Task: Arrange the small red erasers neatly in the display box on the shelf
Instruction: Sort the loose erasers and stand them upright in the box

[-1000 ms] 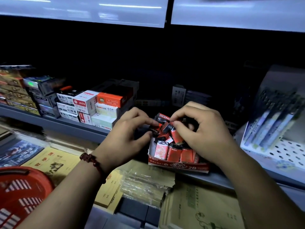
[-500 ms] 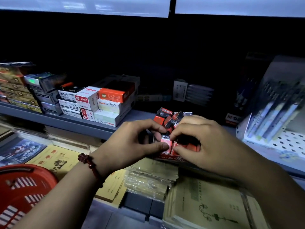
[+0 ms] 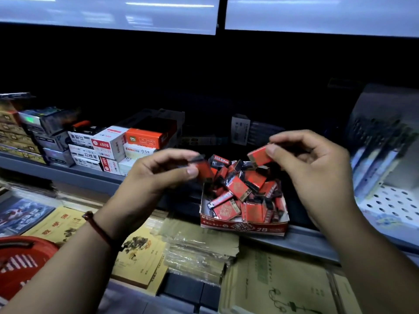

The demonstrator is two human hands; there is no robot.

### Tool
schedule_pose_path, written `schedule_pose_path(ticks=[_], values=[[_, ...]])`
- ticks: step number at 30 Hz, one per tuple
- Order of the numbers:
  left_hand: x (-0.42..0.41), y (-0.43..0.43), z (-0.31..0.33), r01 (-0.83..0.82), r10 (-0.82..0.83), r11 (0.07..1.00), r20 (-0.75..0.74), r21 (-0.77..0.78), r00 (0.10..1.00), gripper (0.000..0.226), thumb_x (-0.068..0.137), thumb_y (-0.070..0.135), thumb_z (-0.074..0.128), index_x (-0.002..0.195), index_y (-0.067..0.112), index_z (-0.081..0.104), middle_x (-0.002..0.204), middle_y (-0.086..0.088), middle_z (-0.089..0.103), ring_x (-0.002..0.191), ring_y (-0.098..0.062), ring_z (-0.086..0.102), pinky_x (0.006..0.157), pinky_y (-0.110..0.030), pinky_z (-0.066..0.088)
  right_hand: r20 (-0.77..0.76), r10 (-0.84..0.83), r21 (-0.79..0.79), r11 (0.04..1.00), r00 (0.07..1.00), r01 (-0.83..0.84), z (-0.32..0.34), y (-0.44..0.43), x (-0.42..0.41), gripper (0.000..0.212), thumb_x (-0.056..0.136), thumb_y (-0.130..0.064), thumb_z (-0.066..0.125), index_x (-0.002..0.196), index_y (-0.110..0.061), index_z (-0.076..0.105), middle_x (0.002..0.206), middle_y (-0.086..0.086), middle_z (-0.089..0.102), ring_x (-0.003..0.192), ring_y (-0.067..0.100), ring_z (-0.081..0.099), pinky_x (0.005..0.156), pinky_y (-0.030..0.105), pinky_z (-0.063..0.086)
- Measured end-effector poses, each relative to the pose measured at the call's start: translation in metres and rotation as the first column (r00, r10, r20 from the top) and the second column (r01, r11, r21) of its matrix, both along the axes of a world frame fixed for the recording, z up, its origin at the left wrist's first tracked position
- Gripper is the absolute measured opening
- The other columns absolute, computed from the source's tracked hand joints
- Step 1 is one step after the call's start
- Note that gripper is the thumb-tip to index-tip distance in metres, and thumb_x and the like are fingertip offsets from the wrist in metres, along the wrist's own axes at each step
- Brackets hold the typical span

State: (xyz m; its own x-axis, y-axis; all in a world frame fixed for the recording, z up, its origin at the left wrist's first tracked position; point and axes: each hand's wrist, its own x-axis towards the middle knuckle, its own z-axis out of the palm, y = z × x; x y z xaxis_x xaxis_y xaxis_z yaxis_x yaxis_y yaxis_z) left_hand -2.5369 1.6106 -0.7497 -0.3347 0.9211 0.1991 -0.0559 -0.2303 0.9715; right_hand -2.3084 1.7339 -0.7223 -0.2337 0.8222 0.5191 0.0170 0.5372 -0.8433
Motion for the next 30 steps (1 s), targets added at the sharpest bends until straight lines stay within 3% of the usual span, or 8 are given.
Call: schedule_pose_path(ticks=[2,4,8,10,15,18,26,30], values=[[-0.002,0.008,-0.001,-0.095,0.097,0.993,-0.013,0.076,0.995,0.032,0.069,0.018,0.087,0.1,0.018,0.078,0.087,0.002,0.072,0.067,-0.007,0.052,0.062,-0.016,0.04,0.018,-0.126,0.038,0.991,0.992,0.125,-0.002,0.009,0.0,0.015,0.085,-0.019,0.081,0.086,-0.033,0.074,0.08,-0.012,0.075,0.073,0.006,0.069,0.067,0.014,0.052],[-0.001,0.016,-0.002,-0.207,0.216,0.969,-0.053,0.132,0.975,0.029,0.074,0.016,0.082,0.103,0.015,0.076,0.088,0.005,0.075,0.068,-0.005,0.061,0.064,-0.016,0.046,0.089,-0.216,0.093,0.974,0.972,0.208,-0.004,0.016,-0.001,0.023,0.085,-0.02,0.08,0.081,-0.04,0.07,0.073,-0.018,0.073,0.072,0.011,0.069,0.06,0.012,0.051],[0.004,0.029,-0.01,-0.317,0.34,0.939,-0.215,0.133,0.915,0.023,0.081,0.009,0.08,0.103,0.015,0.078,0.097,-0.008,0.079,0.096,-0.039,0.071,0.089,-0.047,0.057,0.265,-0.193,0.057,0.981,0.945,0.184,-0.015,0.025,-0.006,0.014,0.088,-0.018,0.078,0.086,-0.032,0.074,0.072,-0.001,0.074,0.066,0.027,0.071,0.059,0.042,0.06],[0.007,0.034,-0.014,-0.299,0.316,0.949,-0.247,0.104,0.916,0.023,0.079,0.009,0.083,0.099,0.019,0.08,0.09,-0.013,0.077,0.085,-0.045,0.069,0.086,-0.055,0.057,0.355,-0.161,0.062,0.987,0.921,0.148,-0.021,0.028,-0.007,0.016,0.091,-0.016,0.073,0.089,-0.032,0.075,0.074,-0.002,0.074,0.063,0.034,0.07,0.054,0.047,0.058],[0.015,0.044,-0.019,-0.293,0.308,0.951,-0.331,0.095,0.892,0.022,0.08,0.011,0.084,0.097,0.024,0.081,0.066,0.003,0.067,0.067,-0.022,0.058,0.07,-0.034,0.047,0.423,-0.203,0.184,0.973,0.883,0.136,-0.021,0.03,-0.001,0.015,0.095,-0.018,0.068,0.098,-0.032,0.075,0.084,-0.008,0.071,0.054,0.014,0.062,0.049,0.021,0.051],[0.016,0.045,-0.018,-0.307,0.334,0.943,-0.399,0.131,0.854,0.022,0.08,0.013,0.084,0.097,0.027,0.081,0.067,0.013,0.069,0.066,-0.019,0.06,0.067,-0.034,0.05,0.474,-0.197,0.229,0.969,0.858,0.096,-0.018,0.028,0.003,0.016,0.097,-0.017,0.066,0.104,-0.029,0.074,0.094,-0.012,0.068,0.068,-0.003,0.06,0.058,0.004,0.039],[0.022,0.052,-0.012,-0.291,0.334,0.942,-0.42,0.164,0.844,0.023,0.083,0.014,0.083,0.101,0.027,0.081,0.078,0.005,0.075,0.083,-0.036,0.07,0.079,-0.044,0.062,0.503,-0.063,0.106,0.994,0.862,0.01,-0.02,0.025,-0.001,0.022,0.101,-0.008,0.057,0.105,-0.022,0.074,0.065,-0.019,0.054,0.045,-0.006,0.054,0.042,0.006,0.035],[0.025,0.052,-0.012,-0.286,0.332,0.943,-0.535,0.17,0.777,0.023,0.085,0.016,0.081,0.103,0.03,0.081,0.089,0.013,0.077,0.089,-0.016,0.071,0.082,-0.029,0.058,0.495,-0.058,0.12,0.993,0.867,-0.002,-0.019,0.021,-0.003,0.022,0.103,-0.013,0.054,0.109,-0.024,0.072,0.071,-0.019,0.054,0.049,-0.008,0.054,0.045,0.006,0.035]])
